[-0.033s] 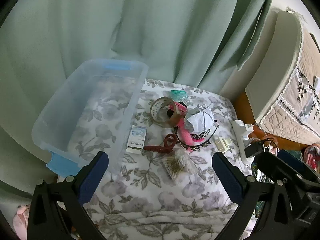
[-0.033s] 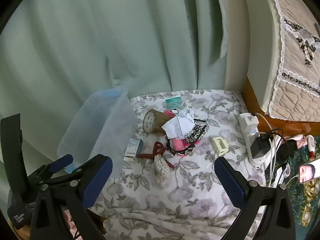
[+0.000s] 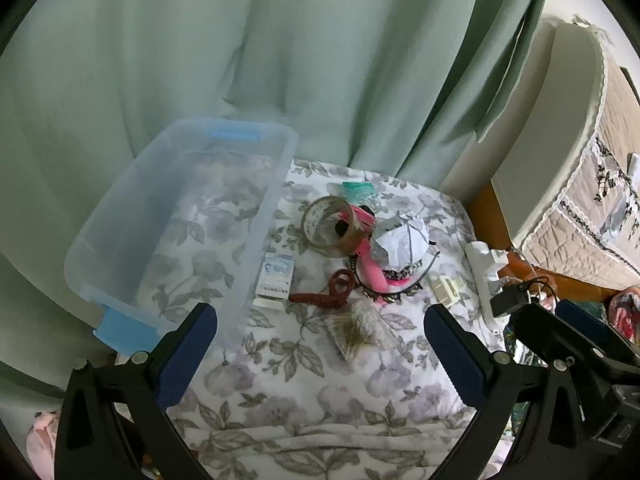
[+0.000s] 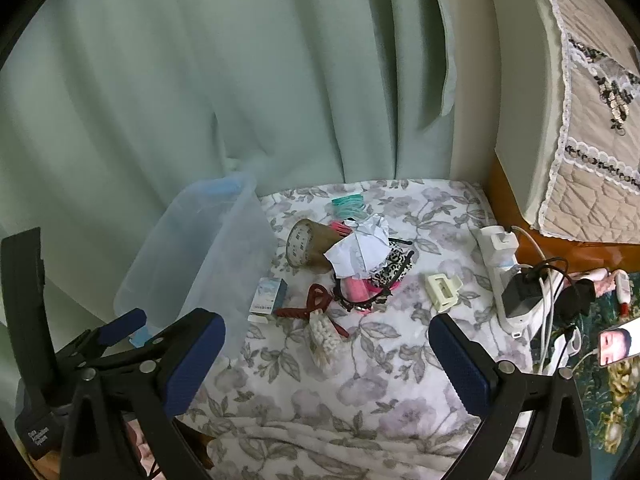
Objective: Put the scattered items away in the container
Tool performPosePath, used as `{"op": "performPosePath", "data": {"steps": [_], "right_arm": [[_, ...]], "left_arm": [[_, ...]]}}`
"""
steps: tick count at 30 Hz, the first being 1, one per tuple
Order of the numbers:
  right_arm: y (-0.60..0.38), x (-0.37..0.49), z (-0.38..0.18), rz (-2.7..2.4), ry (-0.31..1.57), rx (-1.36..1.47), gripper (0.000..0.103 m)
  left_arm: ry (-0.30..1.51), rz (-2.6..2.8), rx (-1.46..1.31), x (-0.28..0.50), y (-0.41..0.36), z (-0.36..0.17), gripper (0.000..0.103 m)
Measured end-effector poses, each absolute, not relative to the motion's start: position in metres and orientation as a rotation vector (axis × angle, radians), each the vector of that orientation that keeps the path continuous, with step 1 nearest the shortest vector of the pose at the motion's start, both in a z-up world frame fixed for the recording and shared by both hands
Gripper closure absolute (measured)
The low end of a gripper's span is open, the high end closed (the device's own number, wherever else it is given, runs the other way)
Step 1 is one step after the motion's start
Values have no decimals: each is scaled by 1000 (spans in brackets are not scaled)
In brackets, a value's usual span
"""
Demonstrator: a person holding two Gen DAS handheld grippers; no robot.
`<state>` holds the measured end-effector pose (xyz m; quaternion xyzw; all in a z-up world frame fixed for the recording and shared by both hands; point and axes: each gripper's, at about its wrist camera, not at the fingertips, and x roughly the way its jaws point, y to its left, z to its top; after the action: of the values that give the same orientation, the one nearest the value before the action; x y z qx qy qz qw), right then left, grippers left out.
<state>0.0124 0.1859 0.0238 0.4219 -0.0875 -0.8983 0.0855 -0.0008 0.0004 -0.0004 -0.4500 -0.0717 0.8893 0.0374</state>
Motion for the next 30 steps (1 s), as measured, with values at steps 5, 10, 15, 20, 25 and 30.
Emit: {"op": "performPosePath", "data": {"steps": [5,10,15,20,25,30], "right_arm": [[185,10,19,-2665,-255,1273,0],[181,10,14,-2671,-250,1244,0],[179,9,14,-2681,-208,1215,0],[180,3,14,-2679,-209,1228,0],[174,12,11,-2687,-201,1218,0],[174,16,13,-2686,-202,1216,0]], "left_arm": [[-205,2761,-1337,-2,-6,1,0],[-187,2777,-1354,-5,-5,-4,0],[-173,2789,-1346,-4,-5,-5,0],[-168,2793,-1342,-7,-6,-5,0],[-156,2800,-1344,-8,-6,-6,0],[-156,2813,-1349,-7,-7,-6,0]]}}
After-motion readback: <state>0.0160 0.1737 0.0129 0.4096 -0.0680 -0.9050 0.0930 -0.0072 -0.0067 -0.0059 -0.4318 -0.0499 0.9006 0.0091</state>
